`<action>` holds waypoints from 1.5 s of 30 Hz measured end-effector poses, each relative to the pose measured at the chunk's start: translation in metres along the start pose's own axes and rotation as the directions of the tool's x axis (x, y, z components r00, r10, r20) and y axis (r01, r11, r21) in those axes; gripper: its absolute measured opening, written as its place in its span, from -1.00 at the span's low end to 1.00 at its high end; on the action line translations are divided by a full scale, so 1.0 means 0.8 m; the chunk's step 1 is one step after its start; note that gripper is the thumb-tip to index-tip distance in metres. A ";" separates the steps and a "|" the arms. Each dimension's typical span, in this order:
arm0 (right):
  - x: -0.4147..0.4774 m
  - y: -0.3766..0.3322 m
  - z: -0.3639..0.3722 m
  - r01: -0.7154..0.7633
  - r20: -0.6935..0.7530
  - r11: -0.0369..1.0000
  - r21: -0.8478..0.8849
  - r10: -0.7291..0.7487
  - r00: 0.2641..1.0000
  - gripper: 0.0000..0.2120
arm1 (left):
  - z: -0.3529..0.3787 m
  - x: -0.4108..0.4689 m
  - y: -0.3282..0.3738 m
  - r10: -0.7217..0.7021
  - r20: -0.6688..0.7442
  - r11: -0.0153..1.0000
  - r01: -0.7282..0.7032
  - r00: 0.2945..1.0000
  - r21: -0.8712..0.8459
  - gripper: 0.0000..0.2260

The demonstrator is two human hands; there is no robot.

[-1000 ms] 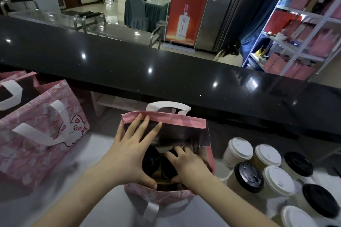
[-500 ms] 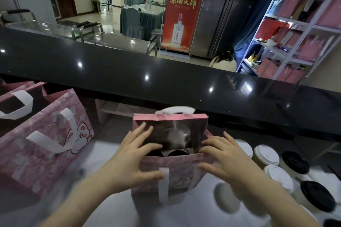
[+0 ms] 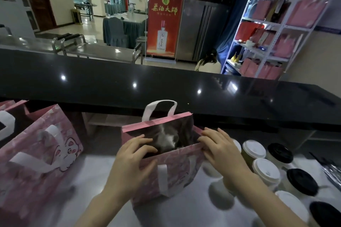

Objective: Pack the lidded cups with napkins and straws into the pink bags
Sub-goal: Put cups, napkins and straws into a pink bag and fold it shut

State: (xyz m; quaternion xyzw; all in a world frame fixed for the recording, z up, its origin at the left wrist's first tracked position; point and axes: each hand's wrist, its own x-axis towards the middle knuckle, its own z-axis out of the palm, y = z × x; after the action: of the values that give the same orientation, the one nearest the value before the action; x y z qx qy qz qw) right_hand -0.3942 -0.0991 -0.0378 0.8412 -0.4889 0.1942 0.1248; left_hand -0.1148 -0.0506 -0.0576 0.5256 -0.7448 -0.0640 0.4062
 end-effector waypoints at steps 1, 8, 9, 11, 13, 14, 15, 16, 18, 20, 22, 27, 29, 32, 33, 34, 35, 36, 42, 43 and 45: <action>-0.005 0.002 -0.004 0.019 -0.014 0.999 0.031 -0.019 1.000 -0.63 | 0.000 0.001 0.006 0.001 -0.024 1.000 -0.001 1.000 -0.013 -0.77; -0.064 0.071 -0.036 -0.012 -0.106 0.986 0.164 0.030 0.994 -0.74 | 0.051 0.031 0.113 0.116 -0.130 0.984 -0.132 0.985 -0.117 -0.90; -0.074 0.089 -0.041 -0.024 -0.105 0.986 0.167 0.042 0.994 -0.76 | 0.068 0.037 0.131 0.140 -0.111 0.980 -0.153 0.984 -0.129 -0.89; -0.098 0.131 -0.052 -0.048 -0.072 0.985 0.164 0.060 0.996 -0.80 | 0.110 0.050 0.167 0.170 -0.047 0.973 -0.175 0.984 -0.153 -0.93; -0.126 0.180 -0.065 -0.061 -0.022 0.989 0.136 0.064 0.998 -0.87 | 0.158 0.061 0.202 0.181 0.022 0.970 -0.175 0.983 -0.172 -0.95; -0.140 0.206 -0.071 -0.074 -0.002 0.990 0.123 0.075 0.997 -0.90 | 0.185 0.066 0.220 0.177 0.053 0.967 -0.164 0.983 -0.195 -0.94; -0.155 0.233 -0.079 -0.098 0.018 0.988 0.118 0.096 0.995 -0.91 | 0.211 0.072 0.240 0.168 0.084 0.964 -0.146 0.982 -0.224 -0.94; -0.169 0.260 -0.087 -0.131 0.030 0.984 0.118 0.128 0.991 -0.92 | 0.238 0.080 0.259 0.162 0.114 0.960 -0.130 0.980 -0.247 -0.96; -0.201 0.316 -0.098 -0.203 0.039 0.972 0.114 0.200 0.979 -0.93 | 0.293 0.097 0.297 0.174 0.177 0.954 -0.121 0.969 -0.276 -0.95; -0.234 0.371 -0.105 -0.302 0.085 0.948 0.100 0.295 0.952 -0.91 | 0.348 0.115 0.333 0.192 0.258 0.946 -0.109 0.947 -0.304 -0.91; -0.263 0.425 -0.106 -0.405 0.165 0.912 0.058 0.391 0.905 -0.85 | 0.402 0.133 0.365 0.194 0.344 0.949 -0.087 0.919 -0.303 -0.90; -0.312 0.531 -0.081 -0.525 0.351 0.850 -0.025 0.500 0.792 -0.68 | 0.523 0.175 0.417 0.207 0.530 0.971 -0.109 0.822 -0.211 -0.86; -0.323 0.561 -0.066 -0.547 0.393 0.836 -0.040 0.516 0.761 -0.62 | 0.568 0.192 0.432 0.187 0.610 0.978 -0.090 0.770 -0.186 -0.78; -0.326 0.597 -0.036 -0.530 0.441 0.846 -0.048 0.495 0.749 -0.55 | 0.628 0.215 0.446 0.117 0.703 0.990 -0.026 0.702 -0.139 -0.64; -0.324 0.607 -0.026 -0.523 0.451 0.851 -0.048 0.485 0.749 -0.54 | 0.645 0.220 0.448 0.088 0.726 0.993 0.001 0.682 -0.121 -0.60; -0.321 0.616 -0.016 -0.514 0.457 0.857 -0.047 0.476 0.752 -0.52 | 0.661 0.225 0.448 0.062 0.740 0.995 0.019 0.669 -0.100 -0.58; -0.318 0.624 -0.006 -0.503 0.461 0.863 -0.048 0.466 0.756 -0.51 | 0.675 0.229 0.448 0.043 0.746 0.997 0.024 0.665 -0.079 -0.56; -0.314 0.632 0.004 -0.492 0.464 0.869 -0.051 0.457 0.759 -0.49 | 0.686 0.233 0.446 0.028 0.746 0.998 0.023 0.665 -0.058 -0.55; -0.293 0.664 0.053 -0.520 0.512 0.854 -0.013 0.452 0.730 -0.39 | 0.739 0.252 0.438 -0.047 0.771 0.998 -0.010 0.635 0.069 -0.45; -0.291 0.667 0.059 -0.540 0.534 0.842 -0.003 0.458 0.711 -0.35 | 0.746 0.253 0.438 -0.049 0.785 0.997 -0.020 0.618 0.078 -0.42; -0.290 0.670 0.069 -0.553 0.559 0.833 -0.008 0.462 0.688 -0.35 | 0.757 0.256 0.438 -0.033 0.803 0.996 -0.046 0.595 0.076 -0.37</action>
State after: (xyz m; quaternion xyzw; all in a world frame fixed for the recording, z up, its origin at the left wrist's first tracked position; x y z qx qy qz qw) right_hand -0.9535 -0.2043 -0.1802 0.6991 -0.6999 0.0155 -0.1451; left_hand -0.8019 -0.2686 -0.1651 0.4553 -0.8518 -0.2592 0.0041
